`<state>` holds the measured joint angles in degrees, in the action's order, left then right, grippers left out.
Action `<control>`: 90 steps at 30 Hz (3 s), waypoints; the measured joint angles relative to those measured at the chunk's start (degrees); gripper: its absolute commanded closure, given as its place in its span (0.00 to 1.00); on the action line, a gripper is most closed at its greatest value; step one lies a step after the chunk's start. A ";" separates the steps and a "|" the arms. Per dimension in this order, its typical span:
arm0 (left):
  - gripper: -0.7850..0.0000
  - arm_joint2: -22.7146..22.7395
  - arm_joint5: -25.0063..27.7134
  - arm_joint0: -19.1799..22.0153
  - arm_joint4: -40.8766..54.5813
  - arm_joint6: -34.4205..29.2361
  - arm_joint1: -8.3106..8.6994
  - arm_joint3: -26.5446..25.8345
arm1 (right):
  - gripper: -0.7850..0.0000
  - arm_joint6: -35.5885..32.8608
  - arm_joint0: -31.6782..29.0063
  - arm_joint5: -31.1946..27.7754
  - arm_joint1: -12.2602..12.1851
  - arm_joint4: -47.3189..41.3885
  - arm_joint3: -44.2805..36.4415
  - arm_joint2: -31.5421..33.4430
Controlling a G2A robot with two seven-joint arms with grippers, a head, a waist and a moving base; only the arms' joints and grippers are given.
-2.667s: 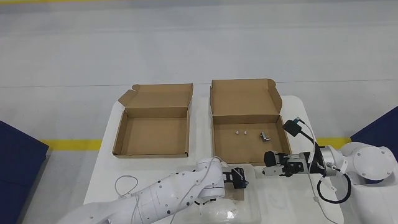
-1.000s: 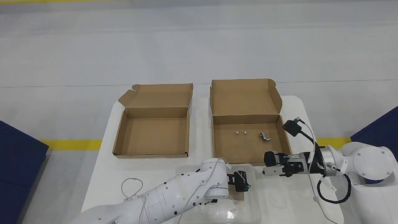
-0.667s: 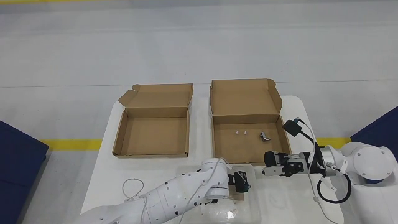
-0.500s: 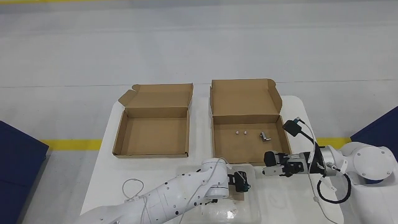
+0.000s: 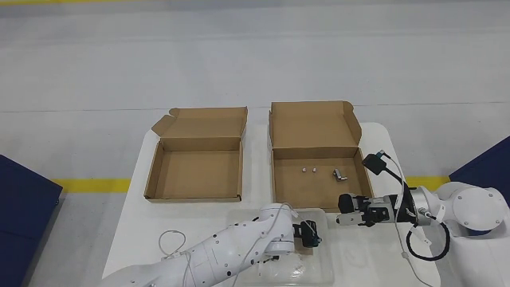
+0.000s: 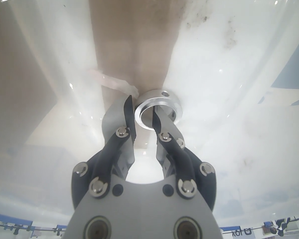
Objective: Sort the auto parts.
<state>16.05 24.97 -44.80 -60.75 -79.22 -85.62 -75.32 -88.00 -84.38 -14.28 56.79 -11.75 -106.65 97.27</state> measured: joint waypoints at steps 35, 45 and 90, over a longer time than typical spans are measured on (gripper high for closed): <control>1.00 5.99 -3.66 -0.73 4.31 -3.76 7.54 -18.54 | 0.00 0.00 0.00 0.00 0.00 0.00 0.00 0.00; 1.00 15.56 4.18 -6.47 7.53 11.72 11.61 -18.69 | 0.00 0.00 0.00 0.00 0.00 0.00 0.00 0.00; 1.00 27.93 33.03 -15.98 -8.51 130.26 25.97 -10.92 | 0.00 0.00 0.00 0.00 0.00 0.00 0.00 0.00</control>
<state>43.98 58.00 -60.78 -69.26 51.04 -59.65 -86.25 -88.00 -84.38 -14.28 56.79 -11.75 -106.65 97.27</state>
